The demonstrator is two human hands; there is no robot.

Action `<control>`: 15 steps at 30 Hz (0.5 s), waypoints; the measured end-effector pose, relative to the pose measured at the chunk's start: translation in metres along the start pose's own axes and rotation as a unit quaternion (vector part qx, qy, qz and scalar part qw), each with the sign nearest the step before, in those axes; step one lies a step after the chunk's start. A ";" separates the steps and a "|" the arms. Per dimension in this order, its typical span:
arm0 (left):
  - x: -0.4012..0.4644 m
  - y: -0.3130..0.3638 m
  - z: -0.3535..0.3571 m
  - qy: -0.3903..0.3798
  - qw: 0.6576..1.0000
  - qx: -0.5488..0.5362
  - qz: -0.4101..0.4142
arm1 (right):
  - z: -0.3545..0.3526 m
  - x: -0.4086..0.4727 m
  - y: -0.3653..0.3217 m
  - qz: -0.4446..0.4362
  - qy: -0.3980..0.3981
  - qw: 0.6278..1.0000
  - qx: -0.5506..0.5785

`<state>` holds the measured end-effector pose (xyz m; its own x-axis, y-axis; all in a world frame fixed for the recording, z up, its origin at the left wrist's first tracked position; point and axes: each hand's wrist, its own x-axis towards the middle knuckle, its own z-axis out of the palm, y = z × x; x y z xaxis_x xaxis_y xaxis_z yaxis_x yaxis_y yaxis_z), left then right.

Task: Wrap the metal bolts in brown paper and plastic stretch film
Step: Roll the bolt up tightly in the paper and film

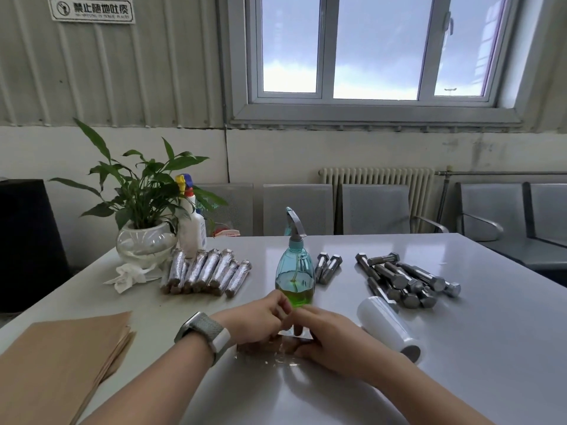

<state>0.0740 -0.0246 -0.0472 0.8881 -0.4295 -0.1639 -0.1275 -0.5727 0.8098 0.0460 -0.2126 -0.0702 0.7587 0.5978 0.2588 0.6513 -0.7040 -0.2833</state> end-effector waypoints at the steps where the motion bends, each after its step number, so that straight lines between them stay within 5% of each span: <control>1: 0.001 -0.001 0.000 0.004 1.000 -0.003 -0.005 | 0.001 0.000 0.000 -0.015 0.000 1.000 -0.010; 10: -0.005 -0.010 -0.002 0.033 0.994 -0.101 0.019 | 0.005 -0.002 -0.002 -0.053 0.022 0.998 -0.030; 13: -0.020 -0.026 -0.018 0.135 0.973 -0.172 0.068 | 0.005 0.000 -0.001 -0.044 0.024 0.999 -0.017; 15: -0.034 -0.048 -0.034 0.234 0.963 -0.098 0.087 | 0.005 0.000 0.000 -0.042 0.028 0.999 -0.014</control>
<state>0.0648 0.0408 -0.0612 0.9683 -0.1195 0.2193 -0.2480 -0.3577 0.9003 0.0463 -0.2102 -0.0749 0.6987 0.6334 0.3327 0.7117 -0.6627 -0.2331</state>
